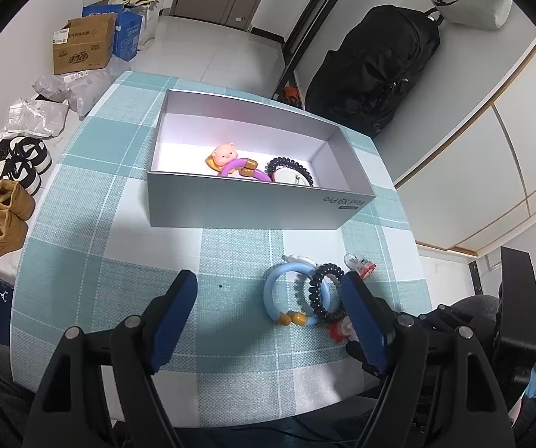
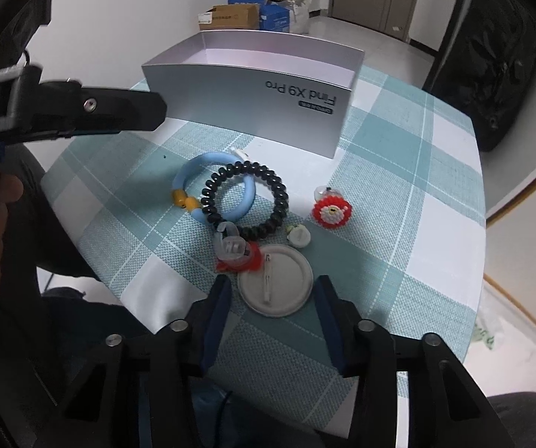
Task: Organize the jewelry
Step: 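Withdraw both grippers from the box back over the pile, then grasp the black coil hair tie with the left gripper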
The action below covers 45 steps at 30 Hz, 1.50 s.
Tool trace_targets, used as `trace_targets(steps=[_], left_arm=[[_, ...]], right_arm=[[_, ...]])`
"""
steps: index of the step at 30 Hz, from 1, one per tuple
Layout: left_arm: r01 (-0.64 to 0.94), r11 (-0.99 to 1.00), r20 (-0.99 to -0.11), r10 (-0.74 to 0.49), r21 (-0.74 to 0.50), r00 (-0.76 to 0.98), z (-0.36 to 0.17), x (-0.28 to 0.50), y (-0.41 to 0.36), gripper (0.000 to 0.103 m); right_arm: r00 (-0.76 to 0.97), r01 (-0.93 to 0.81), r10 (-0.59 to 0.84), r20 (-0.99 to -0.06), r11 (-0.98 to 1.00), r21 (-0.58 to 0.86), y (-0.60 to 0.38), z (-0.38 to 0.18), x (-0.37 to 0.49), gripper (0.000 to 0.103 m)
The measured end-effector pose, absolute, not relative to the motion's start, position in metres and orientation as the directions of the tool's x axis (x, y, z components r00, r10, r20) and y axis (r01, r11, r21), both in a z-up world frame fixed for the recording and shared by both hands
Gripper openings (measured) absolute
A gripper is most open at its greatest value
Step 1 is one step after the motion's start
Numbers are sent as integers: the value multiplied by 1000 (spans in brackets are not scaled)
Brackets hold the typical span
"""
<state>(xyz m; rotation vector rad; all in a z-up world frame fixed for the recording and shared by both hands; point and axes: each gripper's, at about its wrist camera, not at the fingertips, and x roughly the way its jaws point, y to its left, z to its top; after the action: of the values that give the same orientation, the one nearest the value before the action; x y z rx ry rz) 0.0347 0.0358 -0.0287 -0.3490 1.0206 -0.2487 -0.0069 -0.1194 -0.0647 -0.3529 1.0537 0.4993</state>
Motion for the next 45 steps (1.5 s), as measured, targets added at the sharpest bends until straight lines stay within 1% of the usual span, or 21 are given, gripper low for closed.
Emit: trace_targets(steps=[5,11,20,26,30,32,34,36,41,43,45], left_arm=[[26,916,-789,-358,-400,500,-30,35,40,75],[21,903,-780,-381,-428,497,-32,36,42,75],[117,872,-754,-472,-475,456,-33,38,24,75],[205,864,-763,-502,-459,408,-36,40,2,75],[245,872,-783,-490,-425,384,-38,44,-11,73],[260,884,-797,-464,-388,387,-38,45,-15,73],[265,884,-804,-462,-385,374,-41,47,-17,68],[265,882,-812,-464,-389,353,-45,50,-18,56],[253,880,-817,-469,-401,336,-50,54,-16,51],[242,884,-826,-462,-400,324,-53,57,-16,44],[228,890,-840,-450,-395,303,-58,58,-15,34]], right_arm=[[399,-550,224,-889,835,-36,-121,-66,-5,39],[404,-543,248,-881,840,-12,-125,-60,-6,39],[413,-479,306,-858,874,81,-146,-49,4,39],[433,-410,326,-840,901,139,-164,-42,12,39],[442,-367,351,-826,911,191,-177,-38,18,39],[446,-356,359,-819,912,206,-181,-36,20,39],[453,-354,361,-815,912,208,-183,-35,18,39],[454,-350,365,-813,912,214,-184,-34,19,39],[455,-331,375,-808,913,238,-189,-35,22,39],[455,-329,381,-805,912,245,-190,-35,23,39],[455,-327,380,-805,912,246,-191,-35,23,39]])
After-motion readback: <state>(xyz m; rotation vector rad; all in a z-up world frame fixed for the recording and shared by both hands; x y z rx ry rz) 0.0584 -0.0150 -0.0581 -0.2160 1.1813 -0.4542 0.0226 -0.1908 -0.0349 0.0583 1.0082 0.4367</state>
